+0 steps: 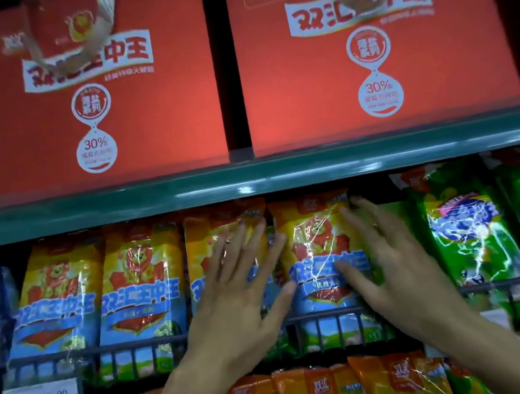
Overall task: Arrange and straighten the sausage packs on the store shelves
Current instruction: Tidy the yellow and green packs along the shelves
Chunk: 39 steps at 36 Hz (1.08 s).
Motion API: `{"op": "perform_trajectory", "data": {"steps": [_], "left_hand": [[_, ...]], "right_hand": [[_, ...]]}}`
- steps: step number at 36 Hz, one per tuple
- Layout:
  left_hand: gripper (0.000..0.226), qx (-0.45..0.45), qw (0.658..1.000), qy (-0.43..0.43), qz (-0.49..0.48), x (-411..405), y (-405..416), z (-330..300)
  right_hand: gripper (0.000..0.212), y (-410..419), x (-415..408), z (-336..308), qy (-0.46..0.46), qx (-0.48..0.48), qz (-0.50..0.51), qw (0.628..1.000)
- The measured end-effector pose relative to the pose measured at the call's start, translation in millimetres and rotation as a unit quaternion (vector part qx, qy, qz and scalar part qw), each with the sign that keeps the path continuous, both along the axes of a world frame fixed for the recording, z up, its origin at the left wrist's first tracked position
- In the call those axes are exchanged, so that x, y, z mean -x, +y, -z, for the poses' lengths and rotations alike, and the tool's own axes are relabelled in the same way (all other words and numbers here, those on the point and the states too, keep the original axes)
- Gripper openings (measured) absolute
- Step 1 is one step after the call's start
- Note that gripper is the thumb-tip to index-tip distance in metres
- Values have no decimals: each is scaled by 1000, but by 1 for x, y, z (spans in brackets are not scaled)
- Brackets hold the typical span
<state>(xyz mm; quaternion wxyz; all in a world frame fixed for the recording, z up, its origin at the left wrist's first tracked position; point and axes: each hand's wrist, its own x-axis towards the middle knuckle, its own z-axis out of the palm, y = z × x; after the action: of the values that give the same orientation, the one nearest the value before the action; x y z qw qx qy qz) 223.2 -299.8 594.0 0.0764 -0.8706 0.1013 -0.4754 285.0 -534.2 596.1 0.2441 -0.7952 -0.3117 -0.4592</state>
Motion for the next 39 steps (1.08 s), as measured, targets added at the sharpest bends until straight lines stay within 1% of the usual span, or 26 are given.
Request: {"op": "perform_trajectory", "data": {"steps": [3, 7, 9, 11, 14, 16, 22, 28, 30, 33, 35, 36, 38, 39], "left_hand": [[68, -25, 1000, 7, -16, 3, -5, -3], [68, -19, 999, 44, 16, 6, -4, -8], [68, -61, 997, 40, -26, 6, -3, -8], [68, -66, 996, 24, -50, 3, -1, -5], [67, -84, 995, -14, -48, -5, 1, -1], [66, -82, 995, -22, -42, -9, 1, 1], [62, -51, 999, -6, 17, -14, 3, 5], [62, -32, 999, -2, 32, -12, 3, 4], [62, -13, 999, -5, 48, -7, 1, 2], [62, 18, 997, 21, 75, -3, -2, -3], [61, 21, 995, 26, 91, -4, -3, -6], [60, 29, 994, 25, 105, -6, -3, -6], [54, 70, 989, 9, 132, -8, -6, -6], [49, 90, 986, -4, 144, -9, -10, -6]], "right_hand": [[70, 12, -3, 1, -29, 61, 0, 998], [66, 17, -6, 3, -54, 81, 34, 995], [66, 17, -9, 4, -56, 87, 41, 994], [66, 16, -9, 4, -55, 89, 42, 994], [65, 17, -6, 4, -46, 89, 42, 994], [64, 17, -6, 3, -42, 90, 44, 994], [65, 18, -5, 2, -34, 93, 37, 994], [66, 16, -6, 2, -30, 89, 18, 995], [66, 15, -6, 3, -28, 81, 4, 996], [65, 15, -6, 3, -25, 65, -15, 997], [65, 12, -6, 0, -5, 69, -41, 997], [65, 8, -5, -3, 11, 68, -70, 995], [60, -9, -2, -9, 33, 62, -125, 990], [56, -22, 1, -12, 26, 57, -136, 989]]}}
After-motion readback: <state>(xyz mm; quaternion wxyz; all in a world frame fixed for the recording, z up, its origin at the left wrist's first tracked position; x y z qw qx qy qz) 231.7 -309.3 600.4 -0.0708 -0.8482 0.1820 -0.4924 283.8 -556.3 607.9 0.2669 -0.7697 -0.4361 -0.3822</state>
